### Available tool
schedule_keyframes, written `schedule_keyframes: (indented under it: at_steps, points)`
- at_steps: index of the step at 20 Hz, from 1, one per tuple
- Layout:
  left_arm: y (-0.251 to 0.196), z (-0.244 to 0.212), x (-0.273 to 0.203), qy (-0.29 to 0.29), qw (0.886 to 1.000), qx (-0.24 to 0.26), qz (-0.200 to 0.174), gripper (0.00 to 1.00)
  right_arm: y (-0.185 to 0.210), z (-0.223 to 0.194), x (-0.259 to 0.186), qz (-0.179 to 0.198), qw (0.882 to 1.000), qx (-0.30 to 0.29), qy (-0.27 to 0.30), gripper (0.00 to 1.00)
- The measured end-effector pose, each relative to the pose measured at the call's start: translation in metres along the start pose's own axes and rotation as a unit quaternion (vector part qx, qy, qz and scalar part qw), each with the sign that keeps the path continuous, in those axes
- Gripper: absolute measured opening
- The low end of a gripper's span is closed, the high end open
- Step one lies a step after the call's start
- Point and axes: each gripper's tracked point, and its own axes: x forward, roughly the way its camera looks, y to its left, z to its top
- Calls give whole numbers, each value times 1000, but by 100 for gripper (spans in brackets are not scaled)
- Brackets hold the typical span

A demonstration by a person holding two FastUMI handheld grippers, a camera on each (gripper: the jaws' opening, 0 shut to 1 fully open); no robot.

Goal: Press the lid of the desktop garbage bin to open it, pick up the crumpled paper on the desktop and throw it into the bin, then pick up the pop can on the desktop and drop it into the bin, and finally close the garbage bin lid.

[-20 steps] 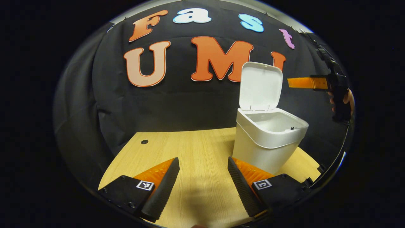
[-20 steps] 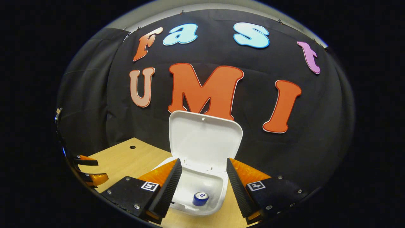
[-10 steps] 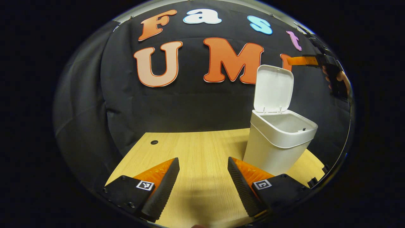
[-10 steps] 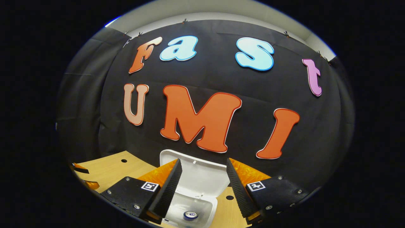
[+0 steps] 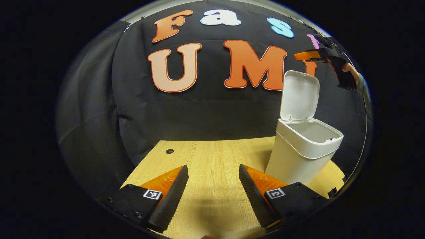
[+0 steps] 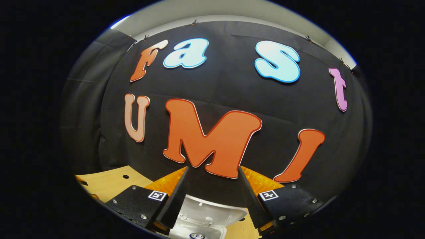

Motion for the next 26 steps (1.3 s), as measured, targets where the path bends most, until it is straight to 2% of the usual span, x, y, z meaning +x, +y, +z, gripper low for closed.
schedule_keyframes:
  at_steps: [4,6,8,15,20,25,26]
  points:
    - [8,-1,9,3,1000,0,10,98,2,-24,22,-2,999,22,36,86]
    - [9,-1,12,7,1000,0,12,98,6,-50,22,5,996,27,80,86]
    - [8,-2,14,9,1000,0,11,98,13,-51,25,19,995,58,75,87]
    - [4,2,14,11,1000,15,-2,98,15,-63,-1,21,994,65,89,86]
    - [6,5,12,8,999,32,-9,100,21,-90,-26,13,992,64,111,86]
    - [2,8,15,8,999,44,-23,98,22,-116,-51,3,988,76,133,86]
    - [-1,7,14,8,999,45,-26,100,22,-122,-56,1,987,76,140,86]
